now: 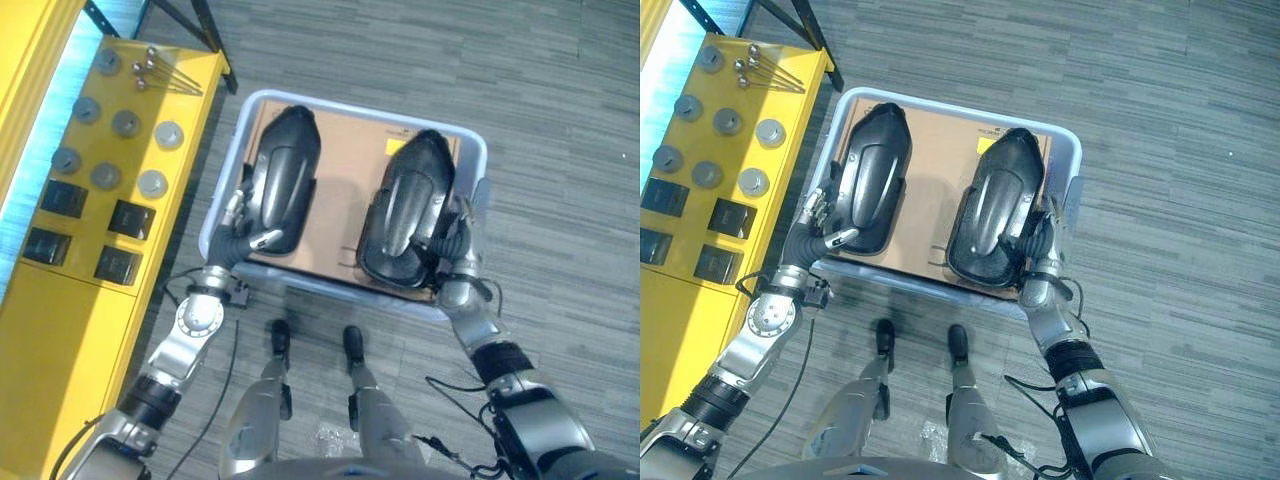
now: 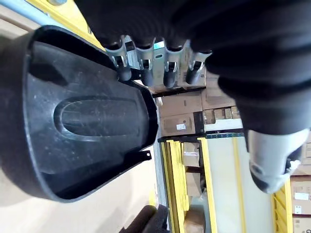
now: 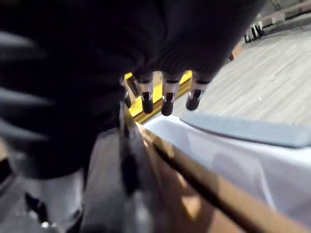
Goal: Move parts from the plastic box to the shelf.
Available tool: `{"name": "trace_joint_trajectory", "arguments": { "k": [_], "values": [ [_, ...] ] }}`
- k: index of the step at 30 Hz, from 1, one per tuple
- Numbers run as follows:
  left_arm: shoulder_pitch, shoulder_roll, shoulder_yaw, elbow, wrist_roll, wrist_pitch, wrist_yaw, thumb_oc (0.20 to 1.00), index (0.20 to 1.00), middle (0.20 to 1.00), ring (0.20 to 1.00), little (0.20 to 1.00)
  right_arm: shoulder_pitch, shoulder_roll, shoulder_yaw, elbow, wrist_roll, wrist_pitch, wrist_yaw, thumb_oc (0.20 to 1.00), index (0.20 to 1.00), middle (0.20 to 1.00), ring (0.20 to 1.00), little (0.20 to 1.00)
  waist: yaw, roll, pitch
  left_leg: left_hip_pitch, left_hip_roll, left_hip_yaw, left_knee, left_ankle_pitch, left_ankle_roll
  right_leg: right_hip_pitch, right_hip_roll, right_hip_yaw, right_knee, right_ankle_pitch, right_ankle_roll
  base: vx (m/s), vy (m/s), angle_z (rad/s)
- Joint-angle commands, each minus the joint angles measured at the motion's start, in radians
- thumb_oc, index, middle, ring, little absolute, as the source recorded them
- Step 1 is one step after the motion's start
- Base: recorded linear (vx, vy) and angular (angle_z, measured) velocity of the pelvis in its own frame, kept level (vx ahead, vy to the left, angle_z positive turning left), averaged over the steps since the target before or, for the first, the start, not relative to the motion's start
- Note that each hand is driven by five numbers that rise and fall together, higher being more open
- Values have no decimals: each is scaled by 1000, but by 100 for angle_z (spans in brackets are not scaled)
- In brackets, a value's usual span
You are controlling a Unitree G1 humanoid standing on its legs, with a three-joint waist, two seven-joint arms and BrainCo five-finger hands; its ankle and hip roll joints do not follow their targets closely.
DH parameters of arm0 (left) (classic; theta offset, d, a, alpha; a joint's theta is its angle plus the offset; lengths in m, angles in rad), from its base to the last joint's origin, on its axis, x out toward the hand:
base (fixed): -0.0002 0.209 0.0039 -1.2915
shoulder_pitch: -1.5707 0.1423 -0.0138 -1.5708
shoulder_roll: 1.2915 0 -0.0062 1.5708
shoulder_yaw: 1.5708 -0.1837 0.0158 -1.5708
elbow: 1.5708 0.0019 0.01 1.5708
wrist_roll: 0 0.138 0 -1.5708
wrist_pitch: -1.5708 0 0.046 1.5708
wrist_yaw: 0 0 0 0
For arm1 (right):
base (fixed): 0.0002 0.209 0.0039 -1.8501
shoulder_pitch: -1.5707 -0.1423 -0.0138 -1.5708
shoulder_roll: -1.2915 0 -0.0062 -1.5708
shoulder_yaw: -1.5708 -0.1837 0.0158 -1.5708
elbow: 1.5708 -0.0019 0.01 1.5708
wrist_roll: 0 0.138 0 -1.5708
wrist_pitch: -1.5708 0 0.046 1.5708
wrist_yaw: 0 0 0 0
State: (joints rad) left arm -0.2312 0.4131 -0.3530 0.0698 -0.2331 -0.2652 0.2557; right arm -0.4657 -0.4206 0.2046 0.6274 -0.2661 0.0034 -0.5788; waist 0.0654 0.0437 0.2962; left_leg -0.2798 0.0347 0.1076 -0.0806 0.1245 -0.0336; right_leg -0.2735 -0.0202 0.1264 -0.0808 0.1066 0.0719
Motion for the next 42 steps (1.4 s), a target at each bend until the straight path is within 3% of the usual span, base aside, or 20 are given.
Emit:
{"name": "trace_joint_trajectory", "arguments": {
  "k": [1, 13, 21, 30, 42],
  "values": [
    [-18, 9, 14, -15, 10, -69, -2, 1000, 1000, 1000, 1000, 1000, -20, -6, 26, 41, 45, 16, 58, 200, 200, 200, 200, 200, 21, -26, -25, 20, 29, 8, 157, -241, -43, -8, -66, -37, 78, -145, 103, 0, 0, 0],
    [33, 35, 84, -38, 5, -30, -46, 1000, 1000, 1000, 1000, 1000, 65, -50, -43, 61, 163, -7, 104, 200, 200, 200, 200, 200, 14, -51, -55, 74, 31, 11, 161, -254, -35, 40, -64, -37, 85, -159, 100, -3, -15, 4],
    [46, 42, 136, -54, 8, -20, -71, 1000, 1000, 1000, 1000, 1000, 193, -141, -159, -113, 22, -31, 87, 200, 200, 200, 200, 200, -12, -64, -117, 181, 37, 34, 134, -265, -29, 120, -64, -47, 100, -189, 104, 7, 0, 2],
    [12, -16, 70, -14, -248, 62, -178, 1000, 1000, 1000, 1000, 1000, 220, -222, -249, -410, -159, -46, 70, 200, 200, 200, 200, 200, -55, -69, -202, 328, 59, 106, 115, -281, -29, 213, -56, -17, 132, -216, 118, 7, 23, -18],
    [-51, -120, -64, 119, -227, 97, -124, 1000, 1000, 1000, 1000, 1000, 227, -196, -248, -694, -300, -73, -39, 200, 200, 200, 200, 200, -99, -63, -264, 435, 80, 161, 87, -283, -34, 271, -42, 13, 159, -241, 114, 4, 0, -15]
  ]
}}
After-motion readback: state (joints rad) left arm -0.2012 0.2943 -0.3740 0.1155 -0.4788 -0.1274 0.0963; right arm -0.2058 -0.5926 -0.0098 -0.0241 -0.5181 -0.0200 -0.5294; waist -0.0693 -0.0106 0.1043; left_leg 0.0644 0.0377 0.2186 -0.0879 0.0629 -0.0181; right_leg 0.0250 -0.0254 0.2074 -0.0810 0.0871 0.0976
